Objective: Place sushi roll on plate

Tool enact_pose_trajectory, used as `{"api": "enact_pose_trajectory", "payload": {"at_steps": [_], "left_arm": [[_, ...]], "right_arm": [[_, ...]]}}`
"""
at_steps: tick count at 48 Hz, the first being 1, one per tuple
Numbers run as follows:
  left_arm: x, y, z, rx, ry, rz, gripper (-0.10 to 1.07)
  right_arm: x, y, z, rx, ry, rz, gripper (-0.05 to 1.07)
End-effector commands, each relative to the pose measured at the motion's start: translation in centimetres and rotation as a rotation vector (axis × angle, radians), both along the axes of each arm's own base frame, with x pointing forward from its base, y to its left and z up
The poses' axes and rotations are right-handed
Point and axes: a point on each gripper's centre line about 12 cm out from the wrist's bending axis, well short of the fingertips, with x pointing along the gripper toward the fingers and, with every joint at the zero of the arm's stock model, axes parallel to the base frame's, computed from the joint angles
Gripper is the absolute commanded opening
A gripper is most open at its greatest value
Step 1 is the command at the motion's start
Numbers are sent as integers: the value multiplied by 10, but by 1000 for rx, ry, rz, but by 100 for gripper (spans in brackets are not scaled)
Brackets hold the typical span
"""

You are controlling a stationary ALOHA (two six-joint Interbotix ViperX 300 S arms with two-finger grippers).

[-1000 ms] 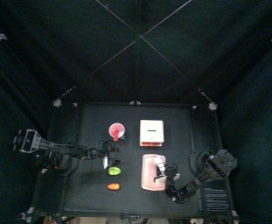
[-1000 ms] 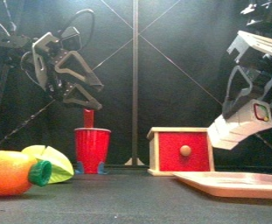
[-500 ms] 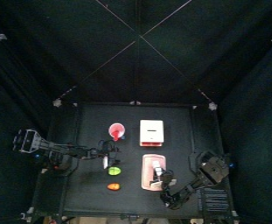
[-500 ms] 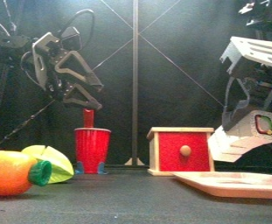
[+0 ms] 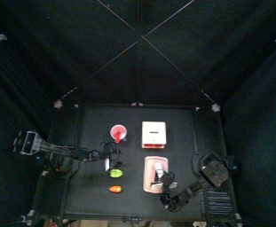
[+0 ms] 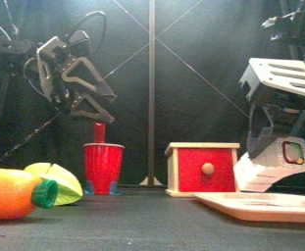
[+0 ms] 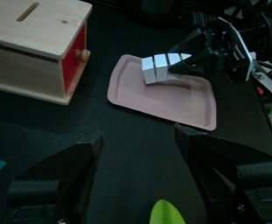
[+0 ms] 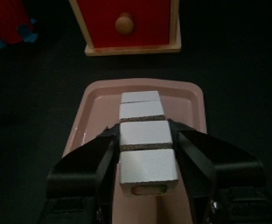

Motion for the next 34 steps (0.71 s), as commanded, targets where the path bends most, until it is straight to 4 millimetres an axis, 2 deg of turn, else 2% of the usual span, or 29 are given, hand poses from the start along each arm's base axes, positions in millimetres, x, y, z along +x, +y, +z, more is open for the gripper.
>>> {"api": "enact_pose_trajectory", "payload": {"at_steps": [1, 10, 24, 34], "left_arm": [[3, 1, 4, -1, -17, 5, 97], [3, 2, 4, 0, -17, 7, 97], [4, 2, 3, 0, -15, 7, 97], [4, 1, 3, 2, -13, 5, 97]], "right_arm": [[4, 1, 11, 10, -46, -14, 62], [6, 1, 11, 5, -50, -9, 67], [14, 2, 14, 31, -68, -5, 84], [18, 3, 12, 60, -78, 18, 88]]}}
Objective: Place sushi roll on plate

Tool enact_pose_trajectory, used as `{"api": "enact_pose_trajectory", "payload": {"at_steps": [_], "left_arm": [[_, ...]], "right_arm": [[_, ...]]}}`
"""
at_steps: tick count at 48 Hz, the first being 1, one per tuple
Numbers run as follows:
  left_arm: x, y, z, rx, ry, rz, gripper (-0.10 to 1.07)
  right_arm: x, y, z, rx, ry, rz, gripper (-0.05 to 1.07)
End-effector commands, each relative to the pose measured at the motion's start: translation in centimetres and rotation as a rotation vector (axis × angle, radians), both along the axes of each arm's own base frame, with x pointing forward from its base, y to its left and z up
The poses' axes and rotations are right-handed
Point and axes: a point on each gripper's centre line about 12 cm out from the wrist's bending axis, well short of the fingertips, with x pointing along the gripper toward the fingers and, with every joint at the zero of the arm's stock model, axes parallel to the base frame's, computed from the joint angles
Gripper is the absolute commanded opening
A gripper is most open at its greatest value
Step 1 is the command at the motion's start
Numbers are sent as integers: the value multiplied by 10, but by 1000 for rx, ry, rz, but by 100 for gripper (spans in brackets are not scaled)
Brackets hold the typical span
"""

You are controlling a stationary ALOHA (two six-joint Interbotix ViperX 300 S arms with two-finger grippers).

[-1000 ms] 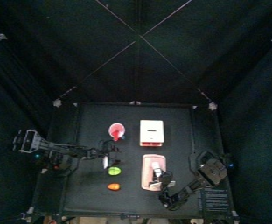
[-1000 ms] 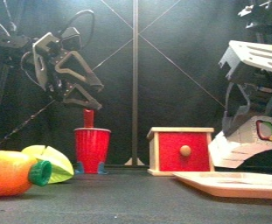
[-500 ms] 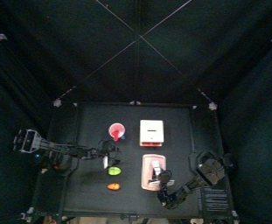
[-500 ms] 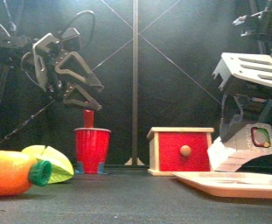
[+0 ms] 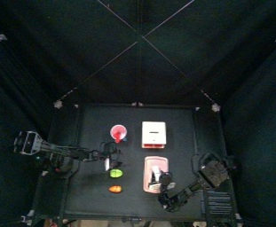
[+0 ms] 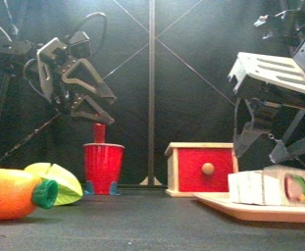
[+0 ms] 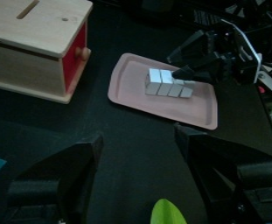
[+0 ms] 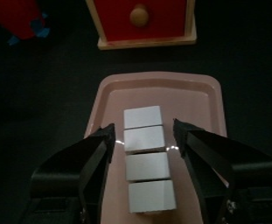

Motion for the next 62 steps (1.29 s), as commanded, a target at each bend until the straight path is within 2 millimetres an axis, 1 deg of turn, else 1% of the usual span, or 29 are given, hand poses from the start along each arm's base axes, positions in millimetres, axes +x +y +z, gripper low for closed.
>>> {"api": "enact_pose_trajectory", "payload": {"at_steps": [1, 13, 24, 44, 62], "left_arm": [[3, 1, 5, 2, -20, 4, 97], [3, 1, 5, 2, -21, 4, 97], [3, 1, 5, 2, -20, 4, 97], [3, 2, 5, 3, -19, 8, 97], [3, 2, 5, 2, -20, 8, 97]], "right_arm": [[5, 1, 10, 24, -41, -4, 88], [3, 1, 11, 39, -35, -18, 88], [-4, 3, 7, 59, -13, -39, 88], [0, 7, -3, 106, -9, -14, 88], [6, 12, -3, 131, -28, 7, 88]]}}
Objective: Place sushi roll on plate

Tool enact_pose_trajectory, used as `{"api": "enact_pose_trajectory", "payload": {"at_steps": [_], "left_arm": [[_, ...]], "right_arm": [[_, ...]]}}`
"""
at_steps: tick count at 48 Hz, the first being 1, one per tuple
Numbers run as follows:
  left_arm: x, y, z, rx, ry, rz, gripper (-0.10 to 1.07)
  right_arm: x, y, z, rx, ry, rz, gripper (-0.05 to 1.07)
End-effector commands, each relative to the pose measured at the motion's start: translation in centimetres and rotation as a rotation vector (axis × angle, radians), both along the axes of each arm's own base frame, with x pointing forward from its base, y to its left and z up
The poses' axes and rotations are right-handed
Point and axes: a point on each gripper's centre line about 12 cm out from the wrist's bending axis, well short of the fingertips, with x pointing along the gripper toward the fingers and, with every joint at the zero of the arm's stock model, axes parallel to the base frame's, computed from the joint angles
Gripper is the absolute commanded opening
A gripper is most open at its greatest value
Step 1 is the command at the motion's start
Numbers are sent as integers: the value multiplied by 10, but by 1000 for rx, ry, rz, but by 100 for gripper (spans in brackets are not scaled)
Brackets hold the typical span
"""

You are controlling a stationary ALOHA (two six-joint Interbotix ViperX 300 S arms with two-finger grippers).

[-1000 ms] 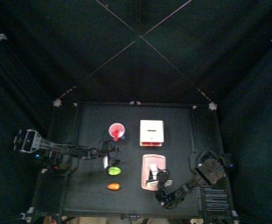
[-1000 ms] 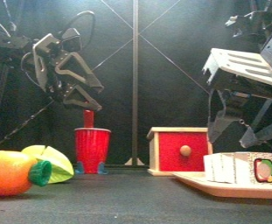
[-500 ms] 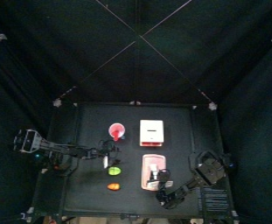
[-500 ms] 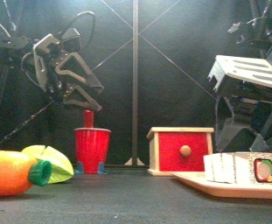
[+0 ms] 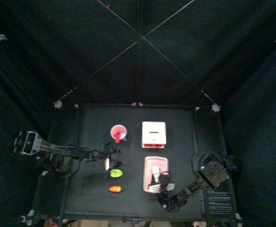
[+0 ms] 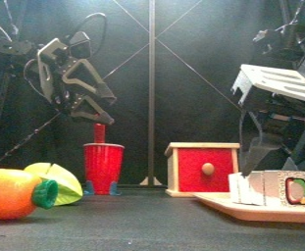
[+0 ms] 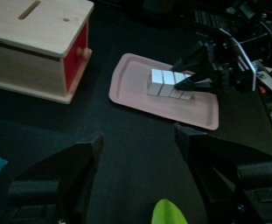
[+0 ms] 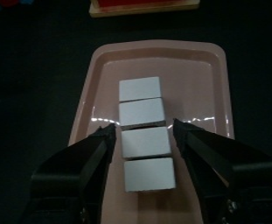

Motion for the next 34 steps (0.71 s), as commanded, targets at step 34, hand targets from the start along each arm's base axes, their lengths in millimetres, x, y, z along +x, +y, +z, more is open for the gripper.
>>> {"api": "enact_pose_trajectory", "payload": {"at_steps": [34], "left_arm": [[3, 1, 4, -1, -15, 5, 97]], "right_arm": [[13, 16, 16, 55, -62, -1, 88]]}}
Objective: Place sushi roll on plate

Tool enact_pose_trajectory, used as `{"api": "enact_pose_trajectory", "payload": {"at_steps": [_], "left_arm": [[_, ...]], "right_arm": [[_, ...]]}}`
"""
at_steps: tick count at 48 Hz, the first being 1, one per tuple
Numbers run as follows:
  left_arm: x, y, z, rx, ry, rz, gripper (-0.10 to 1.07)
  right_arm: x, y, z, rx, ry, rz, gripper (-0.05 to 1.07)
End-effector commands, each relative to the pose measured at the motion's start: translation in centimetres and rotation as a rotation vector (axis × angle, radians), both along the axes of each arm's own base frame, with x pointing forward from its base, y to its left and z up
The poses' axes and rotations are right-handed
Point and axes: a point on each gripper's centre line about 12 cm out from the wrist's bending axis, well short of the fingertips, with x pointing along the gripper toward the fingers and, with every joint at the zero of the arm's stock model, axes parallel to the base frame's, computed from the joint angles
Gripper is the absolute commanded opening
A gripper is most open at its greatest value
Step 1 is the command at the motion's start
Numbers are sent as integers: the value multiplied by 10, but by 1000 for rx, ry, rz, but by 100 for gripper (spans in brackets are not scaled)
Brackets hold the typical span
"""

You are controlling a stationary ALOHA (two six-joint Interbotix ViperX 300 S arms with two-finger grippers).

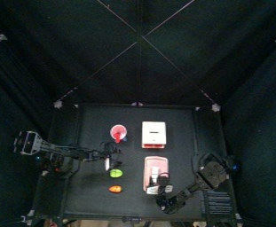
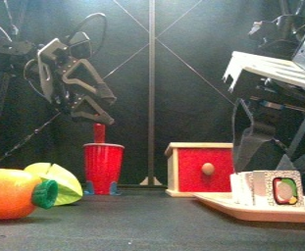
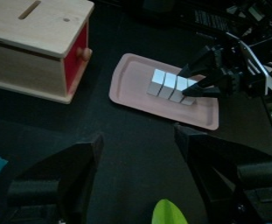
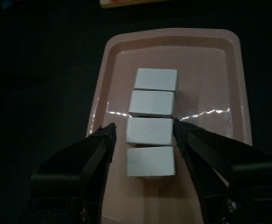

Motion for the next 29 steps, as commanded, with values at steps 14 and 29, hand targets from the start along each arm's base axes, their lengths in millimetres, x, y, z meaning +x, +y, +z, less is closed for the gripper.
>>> {"api": "enact_pose_trajectory", "payload": {"at_steps": [14, 29], "left_arm": [[2, 1, 4, 3, -15, 3, 97], [3, 2, 5, 3, -20, 7, 97]], "right_arm": [[-7, 4, 19, -23, -7, -67, 88], [-20, -8, 51, -150, -25, -100, 88]]}}
